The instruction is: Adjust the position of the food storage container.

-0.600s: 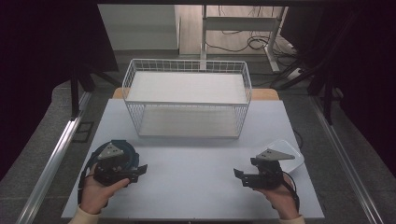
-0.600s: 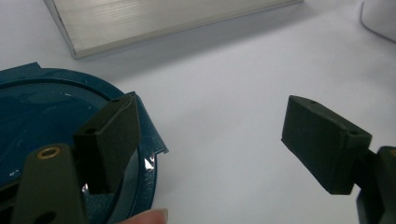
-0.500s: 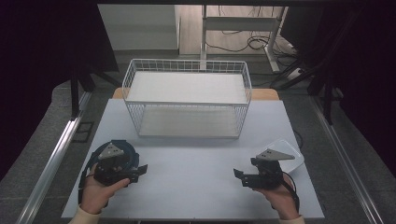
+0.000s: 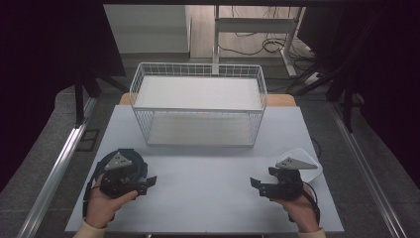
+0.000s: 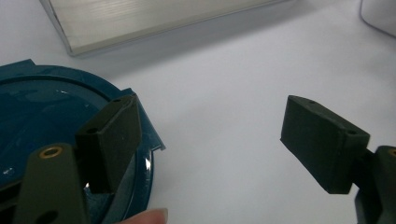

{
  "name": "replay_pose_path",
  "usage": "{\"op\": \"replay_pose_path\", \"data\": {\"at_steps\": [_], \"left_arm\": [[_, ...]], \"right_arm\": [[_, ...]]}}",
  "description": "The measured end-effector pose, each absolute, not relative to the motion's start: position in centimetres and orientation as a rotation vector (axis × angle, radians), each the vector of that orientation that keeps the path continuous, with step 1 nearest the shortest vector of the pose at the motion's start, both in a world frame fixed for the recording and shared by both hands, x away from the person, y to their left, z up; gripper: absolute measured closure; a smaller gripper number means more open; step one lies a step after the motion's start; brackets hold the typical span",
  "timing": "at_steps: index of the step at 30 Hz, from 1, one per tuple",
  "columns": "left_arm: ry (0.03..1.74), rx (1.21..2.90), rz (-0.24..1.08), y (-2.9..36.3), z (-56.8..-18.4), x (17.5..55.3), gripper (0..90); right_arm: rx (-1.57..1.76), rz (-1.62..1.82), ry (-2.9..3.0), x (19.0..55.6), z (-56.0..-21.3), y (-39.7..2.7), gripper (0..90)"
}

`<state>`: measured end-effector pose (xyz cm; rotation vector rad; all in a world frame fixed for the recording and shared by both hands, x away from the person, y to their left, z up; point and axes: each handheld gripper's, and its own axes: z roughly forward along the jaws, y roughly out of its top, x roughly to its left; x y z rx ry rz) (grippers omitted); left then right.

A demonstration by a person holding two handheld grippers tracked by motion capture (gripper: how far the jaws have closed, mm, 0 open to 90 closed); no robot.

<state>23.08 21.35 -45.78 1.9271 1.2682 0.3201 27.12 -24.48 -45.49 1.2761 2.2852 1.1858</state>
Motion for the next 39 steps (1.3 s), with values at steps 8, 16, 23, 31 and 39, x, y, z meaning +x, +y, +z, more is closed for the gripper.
{"op": "replay_pose_path", "data": {"at_steps": [8, 16, 23, 31, 39], "left_arm": [[1.256, 1.939, 0.322, 21.1, -45.8, 23.2, 22.3], [1.240, 1.938, 0.371, 21.1, -45.5, 22.7, 20.5], [1.258, 1.914, 0.382, 21.7, -44.7, 22.7, 21.9], [1.292, 1.873, 0.379, 23.4, -43.1, 22.5, 24.3], [1.302, 1.880, 0.424, 25.9, -41.7, 22.1, 25.0]], "right_arm": [[1.241, 1.150, 2.316, 27.3, -45.6, -24.3, 19.4], [1.241, 1.138, 2.291, 26.6, -44.9, -24.7, 19.7], [1.236, 1.152, 2.293, 26.5, -44.7, -24.8, 19.9], [1.223, 1.162, 2.300, 26.3, -44.5, -24.8, 19.9], [1.218, 1.149, 2.305, 26.2, -44.6, -24.6, 20.0]]}}
